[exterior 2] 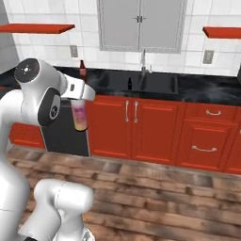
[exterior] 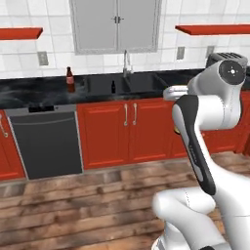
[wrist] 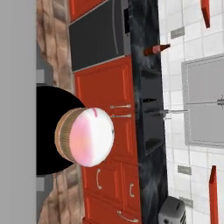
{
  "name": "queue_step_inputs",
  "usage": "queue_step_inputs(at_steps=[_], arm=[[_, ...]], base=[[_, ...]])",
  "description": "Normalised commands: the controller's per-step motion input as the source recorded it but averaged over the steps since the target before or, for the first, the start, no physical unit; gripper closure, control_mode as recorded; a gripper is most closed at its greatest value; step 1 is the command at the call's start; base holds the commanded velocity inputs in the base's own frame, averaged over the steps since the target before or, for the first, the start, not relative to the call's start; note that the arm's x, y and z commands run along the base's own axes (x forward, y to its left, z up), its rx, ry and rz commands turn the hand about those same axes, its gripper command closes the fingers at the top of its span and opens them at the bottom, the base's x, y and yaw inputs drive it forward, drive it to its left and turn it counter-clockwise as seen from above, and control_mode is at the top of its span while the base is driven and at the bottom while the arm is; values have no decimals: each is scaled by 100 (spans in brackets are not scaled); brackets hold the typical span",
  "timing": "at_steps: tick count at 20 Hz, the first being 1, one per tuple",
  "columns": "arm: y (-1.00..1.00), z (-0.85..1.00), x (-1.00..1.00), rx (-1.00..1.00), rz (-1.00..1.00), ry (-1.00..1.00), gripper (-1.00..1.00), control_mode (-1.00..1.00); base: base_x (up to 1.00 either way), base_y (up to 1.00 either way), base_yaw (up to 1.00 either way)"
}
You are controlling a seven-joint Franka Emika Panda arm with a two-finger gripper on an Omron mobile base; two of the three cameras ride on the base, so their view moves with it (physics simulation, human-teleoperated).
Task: Place the large bottle from the dining counter next to the other large bottle outside the sink, and place the small bottle from the dining counter next to the other small bottle inside the sink.
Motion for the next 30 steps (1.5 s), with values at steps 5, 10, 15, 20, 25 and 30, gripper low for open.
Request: queue_step_inputs(at_steps=[5, 10, 15, 20, 25, 30], arm=[[0, 0, 0, 0, 0, 0, 100, 100], [0, 0, 0, 0, 0, 0, 100, 100], [0, 0, 0, 0, 0, 0, 100, 100], [0, 0, 0, 0, 0, 0, 100, 100], [0, 0, 0, 0, 0, 0, 100, 100], [0, 0, 0, 0, 0, 0, 100, 100]], base=[[100, 67, -2], [100, 41, 1], [100, 28, 1], [100, 23, 0], [100, 30, 0], [97, 68, 0]])
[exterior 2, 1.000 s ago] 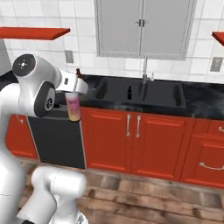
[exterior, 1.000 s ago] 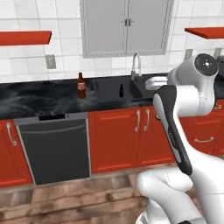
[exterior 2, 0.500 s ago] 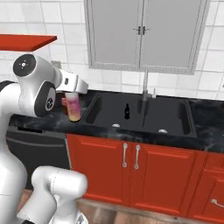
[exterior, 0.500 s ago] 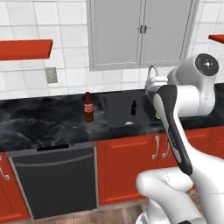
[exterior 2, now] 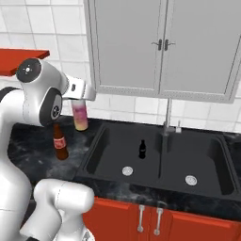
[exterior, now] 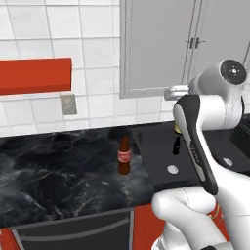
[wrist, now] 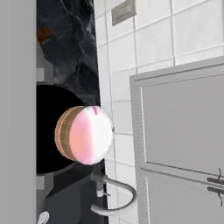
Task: Place the large bottle from the dining counter next to the other large bottle outside the sink, and place the small bottle from the dining counter next to the other small bottle inside the sink.
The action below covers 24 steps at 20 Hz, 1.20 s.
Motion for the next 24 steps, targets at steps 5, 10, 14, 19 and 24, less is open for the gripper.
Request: queue_step_inputs(at_steps=[5, 10, 14, 19, 24], arm=[[0, 0, 0, 0, 0, 0, 100, 100], [0, 0, 0, 0, 0, 0, 100, 100], [0, 0, 0, 0, 0, 0, 100, 100], [0, 0, 0, 0, 0, 0, 100, 100], [0, 0, 0, 0, 0, 0, 100, 100]], base=[[87, 95, -3], [60, 57, 5], [43, 29, 20], [39, 1, 33], [69, 0, 31]])
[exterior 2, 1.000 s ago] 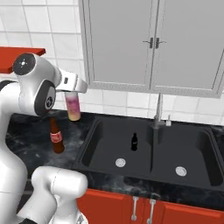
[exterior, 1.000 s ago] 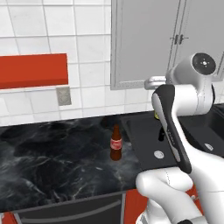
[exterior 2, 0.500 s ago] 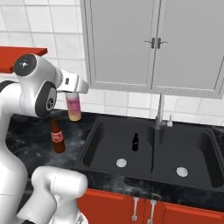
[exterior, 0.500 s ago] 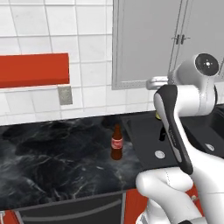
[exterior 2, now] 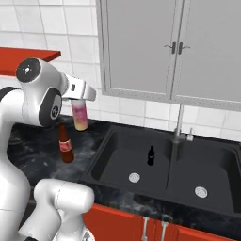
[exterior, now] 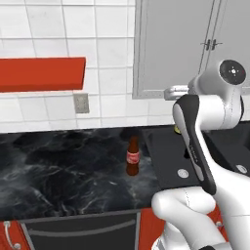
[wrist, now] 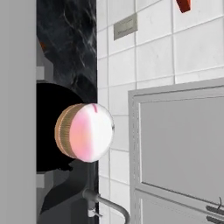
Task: Place the large bottle from the dining counter next to the other large bottle outside the sink, and place the small bottle from the dining counter next to the other small bottle inside the sink.
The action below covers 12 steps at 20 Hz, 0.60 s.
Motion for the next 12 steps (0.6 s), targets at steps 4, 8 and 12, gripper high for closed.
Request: queue_step_inputs(at_steps=[4, 8, 12], arm=[[0, 0, 0, 0, 0, 0, 100, 100], [0, 0, 0, 0, 0, 0, 100, 100], [0, 0, 0, 0, 0, 0, 100, 100]], base=[[66, 2, 31], [48, 6, 37], [45, 1, 39]])
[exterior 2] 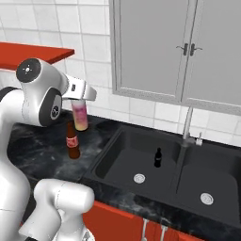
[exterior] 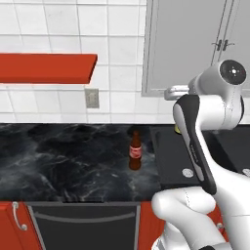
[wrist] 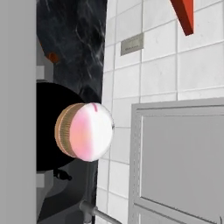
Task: Place the large bottle from the dining counter next to the other large bottle outside the sink, and place the small bottle from the dining counter next to the other small bottle inside the sink.
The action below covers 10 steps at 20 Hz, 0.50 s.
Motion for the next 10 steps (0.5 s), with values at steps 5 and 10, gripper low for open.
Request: queue_step_inputs(at_steps=[5, 10], arm=[[0, 0, 0, 0, 0, 0, 100, 100], [0, 0, 0, 0, 0, 0, 100, 100]], base=[[62, 0, 36], [86, 0, 29]])
